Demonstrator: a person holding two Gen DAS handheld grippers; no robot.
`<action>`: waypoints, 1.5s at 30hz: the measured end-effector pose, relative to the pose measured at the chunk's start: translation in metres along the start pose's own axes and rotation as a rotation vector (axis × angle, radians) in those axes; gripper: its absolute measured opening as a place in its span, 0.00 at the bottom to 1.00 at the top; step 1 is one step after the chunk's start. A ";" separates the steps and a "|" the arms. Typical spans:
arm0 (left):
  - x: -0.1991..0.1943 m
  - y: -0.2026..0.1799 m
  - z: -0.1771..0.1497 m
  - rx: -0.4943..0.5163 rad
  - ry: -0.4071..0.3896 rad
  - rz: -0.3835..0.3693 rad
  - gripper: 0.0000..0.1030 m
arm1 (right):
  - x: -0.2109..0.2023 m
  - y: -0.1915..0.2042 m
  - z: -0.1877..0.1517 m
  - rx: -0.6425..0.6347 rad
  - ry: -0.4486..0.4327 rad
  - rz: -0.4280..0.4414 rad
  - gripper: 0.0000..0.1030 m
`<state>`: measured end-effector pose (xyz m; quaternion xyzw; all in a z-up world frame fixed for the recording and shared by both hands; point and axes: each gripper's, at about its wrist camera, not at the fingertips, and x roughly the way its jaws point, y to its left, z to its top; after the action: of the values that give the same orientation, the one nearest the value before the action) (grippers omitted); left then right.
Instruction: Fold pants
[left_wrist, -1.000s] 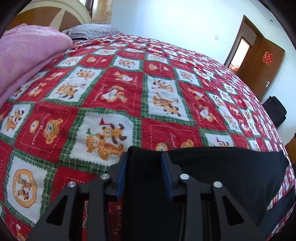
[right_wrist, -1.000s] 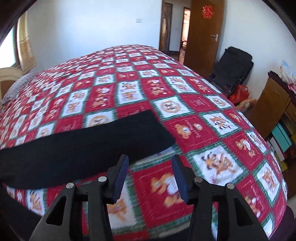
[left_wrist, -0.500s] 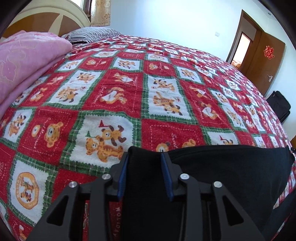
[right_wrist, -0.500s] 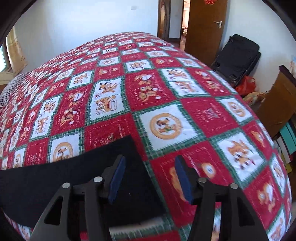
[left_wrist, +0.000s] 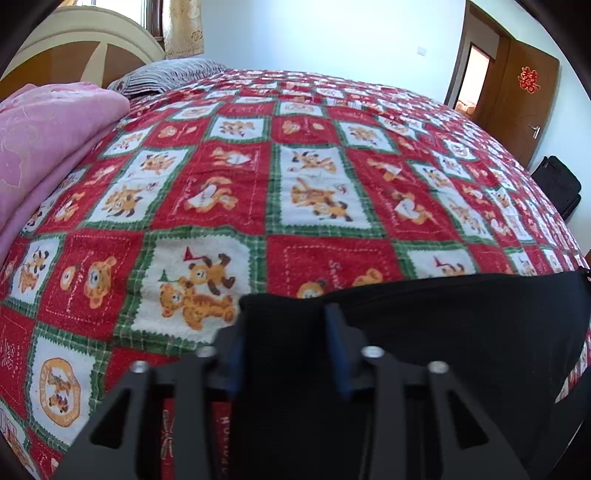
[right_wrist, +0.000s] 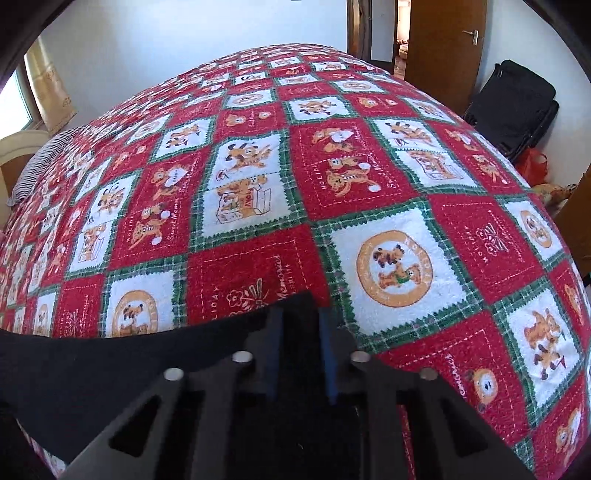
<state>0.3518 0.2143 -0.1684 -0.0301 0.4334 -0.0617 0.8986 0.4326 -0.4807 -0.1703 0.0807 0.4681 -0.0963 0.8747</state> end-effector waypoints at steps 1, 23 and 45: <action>-0.001 -0.001 0.000 -0.001 -0.001 -0.011 0.17 | -0.004 0.002 0.000 -0.002 -0.008 0.006 0.05; -0.086 0.021 -0.020 -0.076 -0.270 -0.275 0.14 | -0.154 -0.018 -0.070 -0.040 -0.407 0.111 0.04; -0.136 0.043 -0.133 -0.040 -0.329 -0.419 0.13 | -0.210 -0.070 -0.218 -0.026 -0.421 0.177 0.04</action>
<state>0.1678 0.2756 -0.1500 -0.1466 0.2671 -0.2320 0.9238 0.1262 -0.4784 -0.1189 0.0881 0.2676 -0.0279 0.9591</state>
